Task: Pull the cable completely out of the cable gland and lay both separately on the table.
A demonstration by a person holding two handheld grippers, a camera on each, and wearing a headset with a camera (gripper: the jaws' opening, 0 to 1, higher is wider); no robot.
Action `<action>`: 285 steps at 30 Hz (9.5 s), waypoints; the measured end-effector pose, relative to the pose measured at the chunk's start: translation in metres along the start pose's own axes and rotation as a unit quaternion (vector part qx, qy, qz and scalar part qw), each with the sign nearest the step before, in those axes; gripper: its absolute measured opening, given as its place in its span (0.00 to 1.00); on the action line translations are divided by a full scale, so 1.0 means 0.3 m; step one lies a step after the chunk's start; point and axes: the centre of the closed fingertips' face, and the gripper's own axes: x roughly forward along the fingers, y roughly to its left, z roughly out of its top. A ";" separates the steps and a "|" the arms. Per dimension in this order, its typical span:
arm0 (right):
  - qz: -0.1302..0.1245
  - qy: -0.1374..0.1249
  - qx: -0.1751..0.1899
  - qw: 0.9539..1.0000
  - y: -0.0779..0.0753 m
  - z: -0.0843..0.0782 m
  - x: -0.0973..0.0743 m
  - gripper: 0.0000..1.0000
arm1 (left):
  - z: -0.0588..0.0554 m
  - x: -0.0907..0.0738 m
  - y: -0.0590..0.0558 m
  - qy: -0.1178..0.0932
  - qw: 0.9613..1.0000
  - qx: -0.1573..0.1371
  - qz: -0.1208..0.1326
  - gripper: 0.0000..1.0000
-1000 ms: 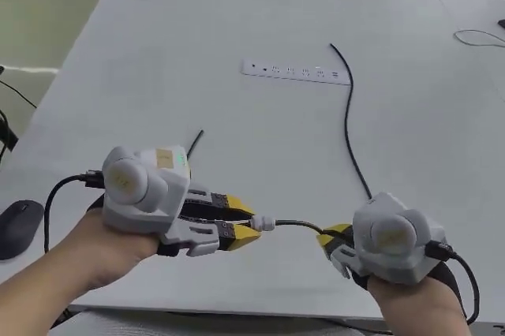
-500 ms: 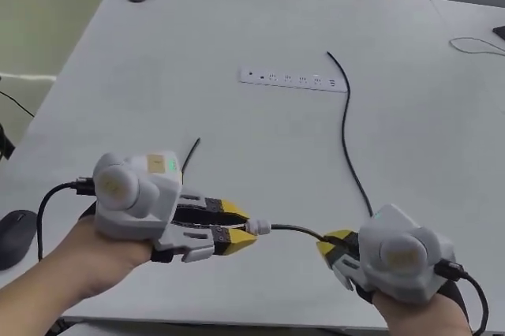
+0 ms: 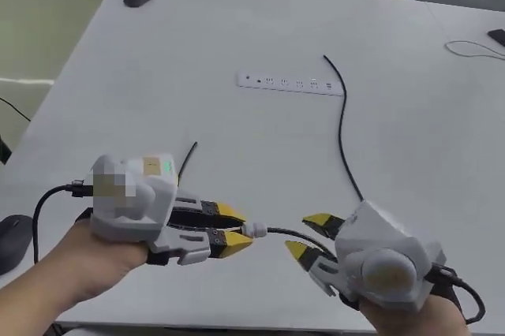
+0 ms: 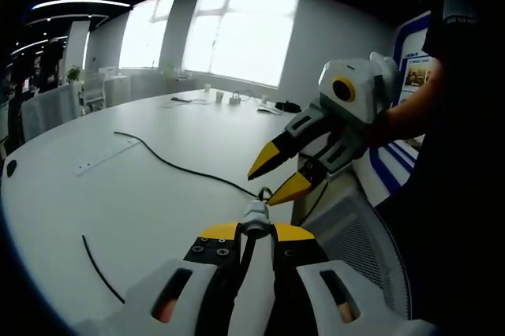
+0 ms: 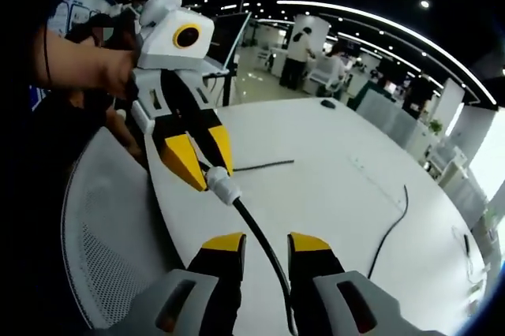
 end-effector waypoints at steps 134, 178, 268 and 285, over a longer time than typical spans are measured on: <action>0.037 0.015 -0.104 0.994 0.063 0.035 0.075 0.05 | -0.020 -0.006 0.031 -0.002 1.000 -0.005 0.001 0.15; 0.017 0.031 0.021 0.999 -0.024 -0.066 0.090 0.00 | -0.001 -0.011 0.040 -0.016 1.000 0.001 0.008 0.15; 0.047 -0.022 -0.136 0.989 0.049 0.090 0.096 0.02 | 0.013 -0.034 0.063 -0.032 0.999 -0.017 0.027 0.15; 0.039 -0.003 -0.077 0.996 0.006 0.033 0.100 0.00 | 0.016 -0.030 0.065 -0.035 0.999 -0.015 0.025 0.15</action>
